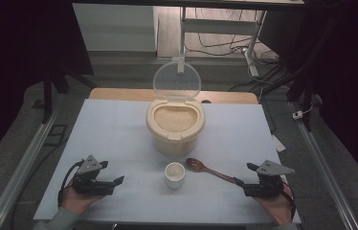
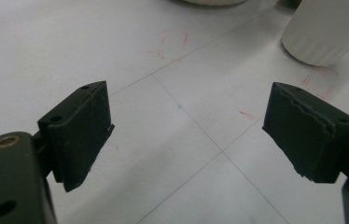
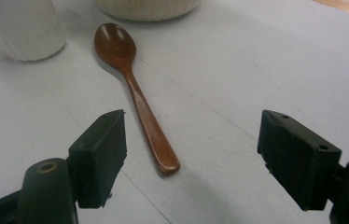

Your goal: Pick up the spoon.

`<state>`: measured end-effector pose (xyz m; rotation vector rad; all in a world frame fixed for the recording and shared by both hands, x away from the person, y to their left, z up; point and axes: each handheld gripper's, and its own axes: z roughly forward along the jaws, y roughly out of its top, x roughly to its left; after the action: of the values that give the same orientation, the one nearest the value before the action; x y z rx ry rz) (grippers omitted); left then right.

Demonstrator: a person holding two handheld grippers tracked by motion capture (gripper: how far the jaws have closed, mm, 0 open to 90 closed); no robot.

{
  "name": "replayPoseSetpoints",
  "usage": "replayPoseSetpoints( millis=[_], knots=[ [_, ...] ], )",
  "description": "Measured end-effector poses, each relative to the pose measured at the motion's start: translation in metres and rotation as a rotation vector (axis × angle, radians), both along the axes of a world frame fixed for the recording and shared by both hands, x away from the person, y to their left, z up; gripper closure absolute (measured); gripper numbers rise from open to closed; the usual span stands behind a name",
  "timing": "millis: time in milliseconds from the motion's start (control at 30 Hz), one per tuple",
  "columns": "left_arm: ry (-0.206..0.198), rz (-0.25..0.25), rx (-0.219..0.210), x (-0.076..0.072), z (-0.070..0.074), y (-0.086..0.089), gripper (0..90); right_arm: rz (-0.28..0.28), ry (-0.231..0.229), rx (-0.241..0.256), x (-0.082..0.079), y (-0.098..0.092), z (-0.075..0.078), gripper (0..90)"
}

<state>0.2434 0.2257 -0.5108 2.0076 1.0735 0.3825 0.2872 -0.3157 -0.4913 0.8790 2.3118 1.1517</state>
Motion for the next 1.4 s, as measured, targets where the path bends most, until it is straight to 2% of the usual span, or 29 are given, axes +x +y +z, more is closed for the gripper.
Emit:
replayPoseSetpoints(
  millis=[167, 600, 833, 1033, 1200, 1333, 1400],
  knots=[
    [0.004, 0.002, -0.011, 0.001, -0.001, 0.002, 14.9, -0.006, 0.003, -0.012, -0.001, 0.001, 0.001, 24.5],
    [0.006, -0.006, -0.004, 0.002, -0.002, 0.001, 14.7, -0.005, 0.009, -0.018, -0.001, 0.002, 0.003, 26.8],
    [0.008, -0.009, -0.001, 0.003, -0.002, 0.001, 14.6, -0.008, 0.008, -0.036, -0.002, 0.005, 0.012, 28.1],
    [0.013, -0.015, 0.003, 0.003, -0.002, 0.000, 14.6, 0.010, 0.041, -0.058, 0.000, 0.013, 0.028, 29.5],
    [0.018, -0.017, 0.001, 0.004, -0.002, -0.001, 14.5, 0.036, 0.101, -0.116, 0.008, 0.023, 0.038, 29.4],
    [0.021, -0.021, 0.004, 0.005, -0.003, -0.001, 14.5, 0.065, 0.150, -0.159, 0.021, 0.032, 0.047, 29.3],
    [0.026, -0.025, 0.003, 0.005, -0.004, -0.001, 14.5, 0.078, 0.159, -0.196, 0.028, 0.037, 0.051, 29.3]
  ],
)
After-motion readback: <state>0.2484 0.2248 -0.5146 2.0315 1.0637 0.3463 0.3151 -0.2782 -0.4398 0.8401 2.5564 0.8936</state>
